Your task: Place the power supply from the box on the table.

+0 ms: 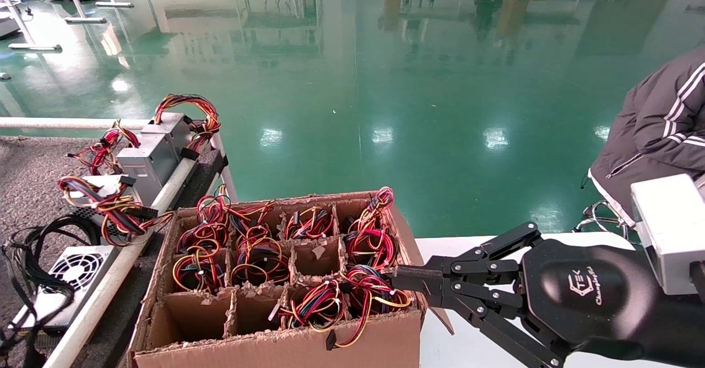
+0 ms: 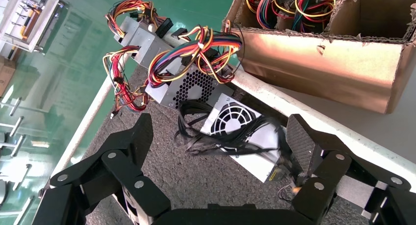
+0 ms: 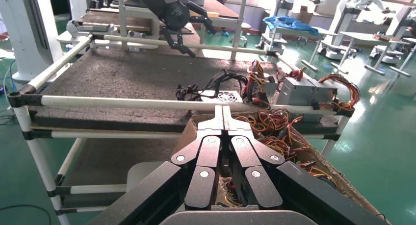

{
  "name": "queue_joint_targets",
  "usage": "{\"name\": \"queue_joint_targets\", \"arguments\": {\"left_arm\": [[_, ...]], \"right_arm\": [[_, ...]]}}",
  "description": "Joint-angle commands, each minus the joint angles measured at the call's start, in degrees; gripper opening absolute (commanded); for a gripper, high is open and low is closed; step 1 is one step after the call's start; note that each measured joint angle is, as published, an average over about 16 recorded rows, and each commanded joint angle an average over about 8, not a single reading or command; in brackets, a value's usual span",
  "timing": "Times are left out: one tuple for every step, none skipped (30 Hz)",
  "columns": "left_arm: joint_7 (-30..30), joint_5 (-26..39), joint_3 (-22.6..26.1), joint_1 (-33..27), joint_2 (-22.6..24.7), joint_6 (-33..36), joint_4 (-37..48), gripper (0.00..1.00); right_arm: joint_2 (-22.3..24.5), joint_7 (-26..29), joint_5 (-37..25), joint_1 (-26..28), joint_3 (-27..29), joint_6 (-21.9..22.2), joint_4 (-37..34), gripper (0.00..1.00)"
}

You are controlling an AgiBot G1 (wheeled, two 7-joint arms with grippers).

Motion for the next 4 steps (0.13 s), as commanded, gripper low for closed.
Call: {"name": "queue_joint_targets", "arguments": {"left_arm": [[0.25, -0.25, 0.32, -0.10, -0.07, -0.20, -0.02, 1.00], [0.28, -0.28, 0.36, -0.12, -0.08, -0.23, -0.02, 1.00], [0.30, -0.31, 0.40, -0.13, -0.09, -0.25, -0.03, 1.00], [0.33, -0.34, 0.44, -0.14, -0.10, -0.28, -0.03, 1.00]], "right_arm": [[0.00, 0.00, 0.00, 0.00, 0.00, 0.00, 0.00, 0.00], [0.00, 0.00, 0.00, 0.00, 0.00, 0.00, 0.00, 0.00], [0.00, 0.00, 0.00, 0.00, 0.00, 0.00, 0.00, 0.00], [0.00, 0.00, 0.00, 0.00, 0.00, 0.00, 0.00, 0.00]]}}
